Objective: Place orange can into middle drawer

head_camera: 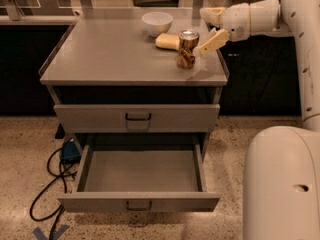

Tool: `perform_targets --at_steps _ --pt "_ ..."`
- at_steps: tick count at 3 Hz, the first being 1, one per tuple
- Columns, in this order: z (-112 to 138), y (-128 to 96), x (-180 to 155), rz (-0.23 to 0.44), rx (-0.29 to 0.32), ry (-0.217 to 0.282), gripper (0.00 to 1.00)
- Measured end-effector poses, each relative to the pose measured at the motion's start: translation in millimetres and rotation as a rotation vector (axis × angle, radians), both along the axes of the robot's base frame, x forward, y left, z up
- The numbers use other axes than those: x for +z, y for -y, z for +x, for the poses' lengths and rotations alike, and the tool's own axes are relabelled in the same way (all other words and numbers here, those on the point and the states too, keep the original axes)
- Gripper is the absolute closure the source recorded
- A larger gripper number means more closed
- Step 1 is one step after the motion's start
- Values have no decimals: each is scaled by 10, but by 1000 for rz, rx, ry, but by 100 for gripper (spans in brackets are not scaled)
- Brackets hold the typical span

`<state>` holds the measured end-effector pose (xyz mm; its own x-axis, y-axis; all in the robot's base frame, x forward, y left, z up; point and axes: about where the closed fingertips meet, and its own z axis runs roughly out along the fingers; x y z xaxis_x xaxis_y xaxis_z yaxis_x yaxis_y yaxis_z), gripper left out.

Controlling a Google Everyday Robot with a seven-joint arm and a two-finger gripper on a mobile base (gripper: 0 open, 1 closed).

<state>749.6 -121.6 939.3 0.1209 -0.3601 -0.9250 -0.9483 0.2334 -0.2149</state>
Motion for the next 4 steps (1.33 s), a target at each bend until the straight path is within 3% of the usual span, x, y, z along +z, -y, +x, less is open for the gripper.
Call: perform_targets --at_steps 1,2,3,4 --pt "36 -95 -53 99 37 -10 0" --pt "150 -330 -169 182 74 -49 0" --pt "158 -331 -178 185 74 -50 0" --pt "161 -347 -172 104 60 -42 0"
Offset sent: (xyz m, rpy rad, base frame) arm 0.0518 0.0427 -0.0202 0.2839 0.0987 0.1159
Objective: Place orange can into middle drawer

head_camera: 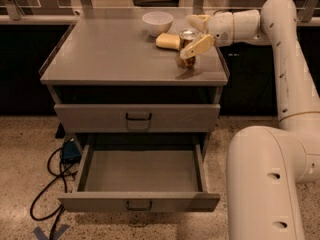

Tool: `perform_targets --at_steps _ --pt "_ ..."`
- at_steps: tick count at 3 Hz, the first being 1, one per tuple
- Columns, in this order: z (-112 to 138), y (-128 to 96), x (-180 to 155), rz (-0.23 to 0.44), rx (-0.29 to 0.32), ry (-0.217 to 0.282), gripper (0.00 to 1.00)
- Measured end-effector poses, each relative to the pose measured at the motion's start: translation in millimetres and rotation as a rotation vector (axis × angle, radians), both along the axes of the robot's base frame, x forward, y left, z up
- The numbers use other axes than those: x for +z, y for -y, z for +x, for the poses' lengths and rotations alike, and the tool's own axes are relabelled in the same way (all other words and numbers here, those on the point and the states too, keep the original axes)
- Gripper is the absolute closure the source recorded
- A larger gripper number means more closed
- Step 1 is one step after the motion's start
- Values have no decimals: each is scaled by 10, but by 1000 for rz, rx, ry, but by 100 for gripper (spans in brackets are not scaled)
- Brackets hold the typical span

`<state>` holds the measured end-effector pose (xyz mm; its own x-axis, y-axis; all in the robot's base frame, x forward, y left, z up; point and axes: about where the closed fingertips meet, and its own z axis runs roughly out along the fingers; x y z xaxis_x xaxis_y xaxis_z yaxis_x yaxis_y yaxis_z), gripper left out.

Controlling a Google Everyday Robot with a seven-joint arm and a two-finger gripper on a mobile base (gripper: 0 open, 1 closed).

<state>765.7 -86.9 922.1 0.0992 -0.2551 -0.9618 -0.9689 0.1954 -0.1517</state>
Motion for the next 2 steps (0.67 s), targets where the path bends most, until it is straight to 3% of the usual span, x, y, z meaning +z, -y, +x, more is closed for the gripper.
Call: perform_targets --at_steps 1,2 --pt "-4 -36 -18 -126 -8 16 0" --pt "5 -30 -42 -150 -12 16 0"
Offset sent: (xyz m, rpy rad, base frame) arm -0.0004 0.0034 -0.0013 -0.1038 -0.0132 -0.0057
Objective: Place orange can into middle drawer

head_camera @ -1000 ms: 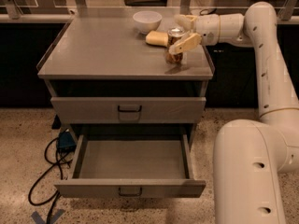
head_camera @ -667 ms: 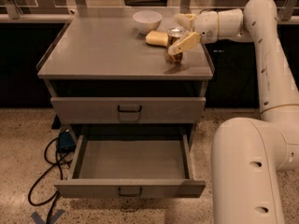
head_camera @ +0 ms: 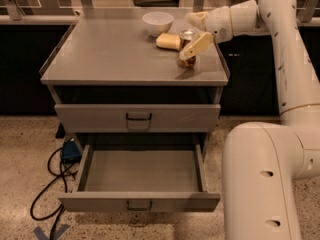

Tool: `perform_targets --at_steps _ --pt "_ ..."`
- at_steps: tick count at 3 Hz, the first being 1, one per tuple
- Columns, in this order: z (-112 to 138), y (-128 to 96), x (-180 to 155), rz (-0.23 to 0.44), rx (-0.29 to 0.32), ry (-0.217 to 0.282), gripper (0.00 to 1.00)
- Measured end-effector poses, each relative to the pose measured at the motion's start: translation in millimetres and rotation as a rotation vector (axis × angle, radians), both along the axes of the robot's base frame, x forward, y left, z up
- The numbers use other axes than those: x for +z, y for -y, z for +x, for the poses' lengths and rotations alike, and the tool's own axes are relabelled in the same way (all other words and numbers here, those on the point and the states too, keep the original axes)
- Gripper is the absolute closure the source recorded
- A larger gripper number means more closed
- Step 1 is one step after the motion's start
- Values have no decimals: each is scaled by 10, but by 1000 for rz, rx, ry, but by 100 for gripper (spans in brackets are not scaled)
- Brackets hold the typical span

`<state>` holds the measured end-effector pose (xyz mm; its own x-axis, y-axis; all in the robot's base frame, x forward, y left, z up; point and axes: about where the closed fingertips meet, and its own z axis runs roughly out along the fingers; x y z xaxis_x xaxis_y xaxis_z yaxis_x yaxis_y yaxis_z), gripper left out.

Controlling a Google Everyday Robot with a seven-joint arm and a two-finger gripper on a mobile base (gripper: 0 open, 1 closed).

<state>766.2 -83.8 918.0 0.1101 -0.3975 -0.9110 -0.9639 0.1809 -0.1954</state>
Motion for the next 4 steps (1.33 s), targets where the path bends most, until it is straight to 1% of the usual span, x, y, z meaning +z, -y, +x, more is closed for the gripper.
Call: perform_targets --at_steps 1,2,3,4 --pt "-9 -210 -57 58 47 -26 0" --pt "-9 -210 -57 58 47 -26 0" --pt "-9 -210 -57 58 47 -26 19" --pt "-9 -210 -57 58 47 -26 43"
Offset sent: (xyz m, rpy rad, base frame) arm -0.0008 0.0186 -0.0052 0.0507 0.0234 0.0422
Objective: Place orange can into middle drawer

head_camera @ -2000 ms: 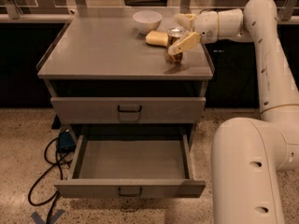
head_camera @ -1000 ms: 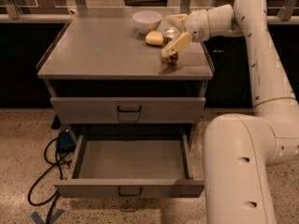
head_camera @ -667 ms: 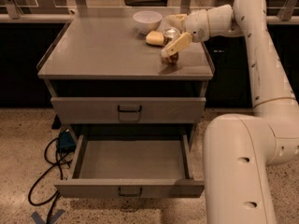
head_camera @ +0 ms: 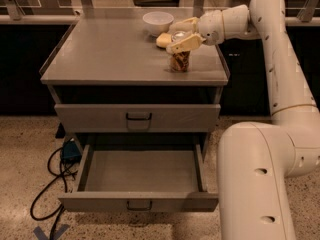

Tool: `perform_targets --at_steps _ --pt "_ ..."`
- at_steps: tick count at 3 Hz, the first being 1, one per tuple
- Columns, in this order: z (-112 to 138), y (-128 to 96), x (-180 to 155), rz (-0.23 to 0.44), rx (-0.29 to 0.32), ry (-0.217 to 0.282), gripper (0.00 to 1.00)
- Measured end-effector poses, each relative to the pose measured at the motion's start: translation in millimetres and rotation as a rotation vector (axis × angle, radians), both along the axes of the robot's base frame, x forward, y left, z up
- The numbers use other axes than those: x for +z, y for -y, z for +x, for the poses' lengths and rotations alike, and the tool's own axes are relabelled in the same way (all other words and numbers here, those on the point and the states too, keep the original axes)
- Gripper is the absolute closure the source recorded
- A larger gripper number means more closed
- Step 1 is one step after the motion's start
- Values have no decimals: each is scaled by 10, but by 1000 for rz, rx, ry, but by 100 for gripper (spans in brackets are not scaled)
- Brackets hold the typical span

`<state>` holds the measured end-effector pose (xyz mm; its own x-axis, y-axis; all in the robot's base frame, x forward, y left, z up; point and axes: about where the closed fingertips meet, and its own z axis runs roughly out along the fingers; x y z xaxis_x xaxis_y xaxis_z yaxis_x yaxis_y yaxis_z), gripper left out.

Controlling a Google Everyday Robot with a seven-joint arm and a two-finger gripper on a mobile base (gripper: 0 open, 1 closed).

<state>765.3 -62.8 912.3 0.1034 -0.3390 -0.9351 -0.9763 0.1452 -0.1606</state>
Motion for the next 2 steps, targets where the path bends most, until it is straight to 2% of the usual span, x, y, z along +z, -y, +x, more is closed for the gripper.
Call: perform_targets --at_steps 2 --pt "0 -1 0 0 0 0 89"
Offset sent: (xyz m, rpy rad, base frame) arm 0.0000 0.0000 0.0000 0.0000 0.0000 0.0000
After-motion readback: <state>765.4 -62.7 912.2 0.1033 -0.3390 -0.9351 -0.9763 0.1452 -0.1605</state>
